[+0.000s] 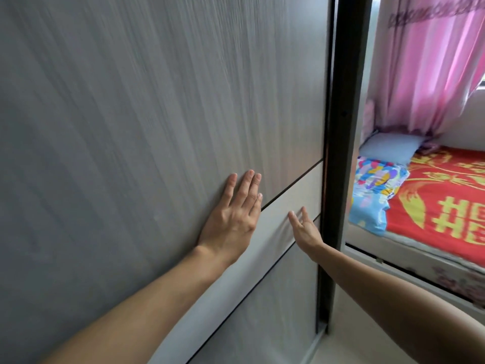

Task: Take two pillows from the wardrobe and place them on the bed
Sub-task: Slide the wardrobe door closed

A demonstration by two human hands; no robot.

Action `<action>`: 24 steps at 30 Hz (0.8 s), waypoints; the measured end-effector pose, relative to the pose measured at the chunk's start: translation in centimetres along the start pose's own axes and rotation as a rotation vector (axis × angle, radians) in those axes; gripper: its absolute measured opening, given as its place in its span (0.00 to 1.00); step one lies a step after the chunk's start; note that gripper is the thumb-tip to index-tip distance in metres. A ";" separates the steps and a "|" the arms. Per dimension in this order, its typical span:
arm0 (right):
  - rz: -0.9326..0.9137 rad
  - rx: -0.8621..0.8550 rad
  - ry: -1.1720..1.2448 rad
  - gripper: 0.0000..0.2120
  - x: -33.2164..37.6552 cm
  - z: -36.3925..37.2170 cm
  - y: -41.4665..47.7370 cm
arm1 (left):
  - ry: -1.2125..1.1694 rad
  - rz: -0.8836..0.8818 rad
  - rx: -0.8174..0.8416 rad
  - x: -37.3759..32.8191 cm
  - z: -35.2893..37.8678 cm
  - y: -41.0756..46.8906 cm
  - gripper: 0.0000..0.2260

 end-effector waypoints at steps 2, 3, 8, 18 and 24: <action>-0.004 -0.018 -0.003 0.35 -0.2 -0.5 1.0 | 0.015 0.010 -0.022 -0.5 0.4 1.1 0.23; -0.012 -0.027 -0.009 0.35 -0.4 -0.8 1.4 | 0.017 0.014 -0.031 -0.7 0.6 1.6 0.23; -0.025 -0.039 -0.017 0.35 -1.0 -2.3 3.8 | 0.024 0.018 -0.037 -1.7 1.3 4.1 0.25; -0.059 -0.048 -0.043 0.34 -2.0 -5.4 7.8 | -0.026 -0.020 -0.053 -4.1 2.8 8.9 0.22; -0.072 0.000 -0.091 0.39 -3.0 -7.2 10.1 | -0.043 -0.027 -0.075 -5.6 3.9 10.9 0.22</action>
Point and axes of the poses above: each hand's wrist, its own y-axis towards the middle knuckle, its own z-axis out of the palm, x = y × z, the point moved 3 cm from there along y, towards the middle knuckle, and after that the axes turned 1 degree about z, right-handed, at the moved point
